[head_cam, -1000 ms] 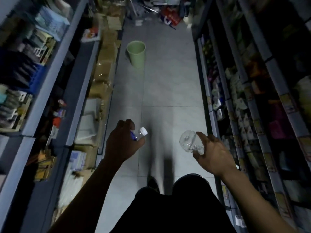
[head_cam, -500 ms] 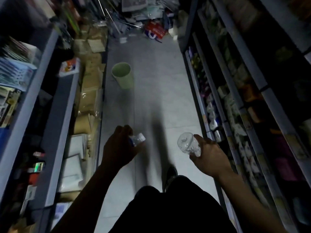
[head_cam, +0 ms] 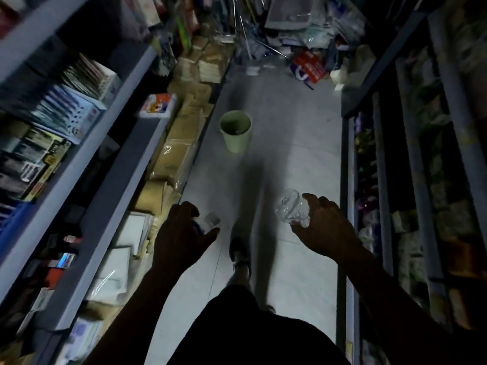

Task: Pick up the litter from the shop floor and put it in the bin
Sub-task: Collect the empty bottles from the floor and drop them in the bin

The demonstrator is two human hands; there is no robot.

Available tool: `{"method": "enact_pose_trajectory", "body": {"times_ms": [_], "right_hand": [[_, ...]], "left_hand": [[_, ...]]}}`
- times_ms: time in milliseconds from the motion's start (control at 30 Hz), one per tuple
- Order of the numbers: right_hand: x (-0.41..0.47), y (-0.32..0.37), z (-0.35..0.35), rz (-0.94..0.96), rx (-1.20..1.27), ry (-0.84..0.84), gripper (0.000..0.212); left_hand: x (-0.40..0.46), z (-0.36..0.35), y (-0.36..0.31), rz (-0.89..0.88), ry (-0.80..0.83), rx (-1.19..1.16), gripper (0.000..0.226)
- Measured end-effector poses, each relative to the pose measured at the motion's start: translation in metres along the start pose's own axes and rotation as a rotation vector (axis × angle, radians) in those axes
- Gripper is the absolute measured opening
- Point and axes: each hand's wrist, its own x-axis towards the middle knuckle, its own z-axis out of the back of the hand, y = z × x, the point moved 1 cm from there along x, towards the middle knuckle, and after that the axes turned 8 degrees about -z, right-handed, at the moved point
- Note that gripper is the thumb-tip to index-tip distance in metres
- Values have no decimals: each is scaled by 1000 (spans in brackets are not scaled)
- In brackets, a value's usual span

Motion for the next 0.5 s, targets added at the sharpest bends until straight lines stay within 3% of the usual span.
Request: {"method": "enact_pose_trajectory", "body": {"times_ms": [333, 500], "right_hand": [[147, 67, 29, -19, 5, -42, 88], [204, 80, 43, -99, 27, -40, 111]], "left_hand": [[187, 1, 49, -18, 101, -92, 75], [276, -7, 48, -129, 189, -113, 80]]}}
